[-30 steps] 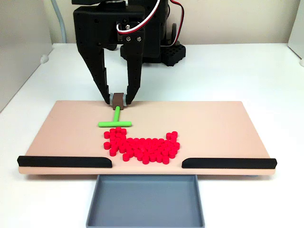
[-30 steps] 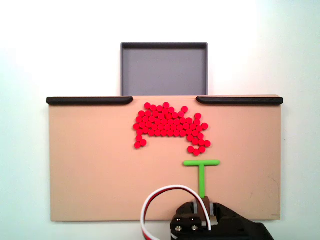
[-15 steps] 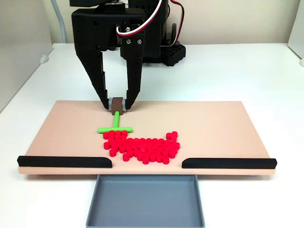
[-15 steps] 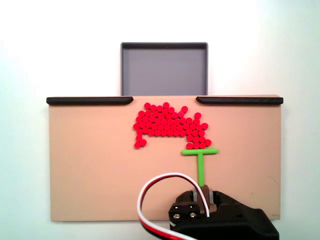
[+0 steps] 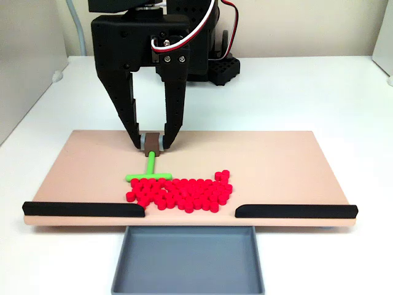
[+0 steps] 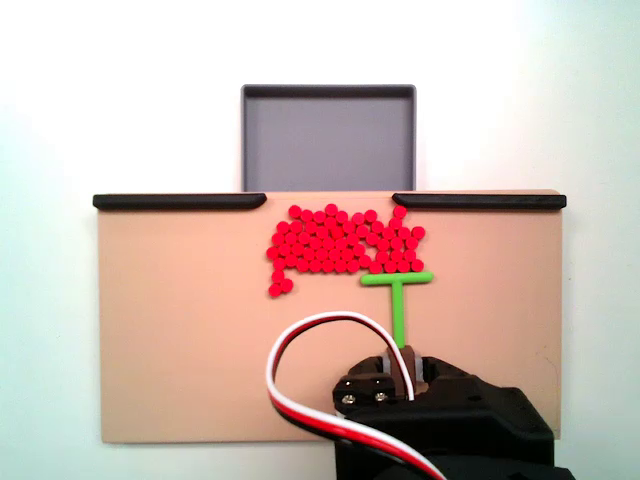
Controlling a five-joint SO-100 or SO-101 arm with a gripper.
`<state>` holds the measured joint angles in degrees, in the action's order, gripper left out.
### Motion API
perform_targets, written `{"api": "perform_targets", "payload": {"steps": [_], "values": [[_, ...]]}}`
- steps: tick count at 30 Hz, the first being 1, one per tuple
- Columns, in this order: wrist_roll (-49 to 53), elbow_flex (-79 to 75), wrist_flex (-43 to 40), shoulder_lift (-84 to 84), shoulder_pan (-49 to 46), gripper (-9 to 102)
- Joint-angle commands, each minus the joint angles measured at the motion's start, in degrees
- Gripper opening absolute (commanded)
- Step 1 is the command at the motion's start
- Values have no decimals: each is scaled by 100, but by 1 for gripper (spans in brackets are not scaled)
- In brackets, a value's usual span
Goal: Gather the bottom side granules
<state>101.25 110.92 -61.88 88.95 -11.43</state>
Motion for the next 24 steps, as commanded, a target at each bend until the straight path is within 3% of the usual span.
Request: {"api": "perform_targets", "payload": {"steps": [1, 11, 24], "values": [[-9, 0, 44, -149, 53, 0], [-281, -18, -123, 413, 105, 0], [-466, -861, -2259, 1107, 246, 0]]}}
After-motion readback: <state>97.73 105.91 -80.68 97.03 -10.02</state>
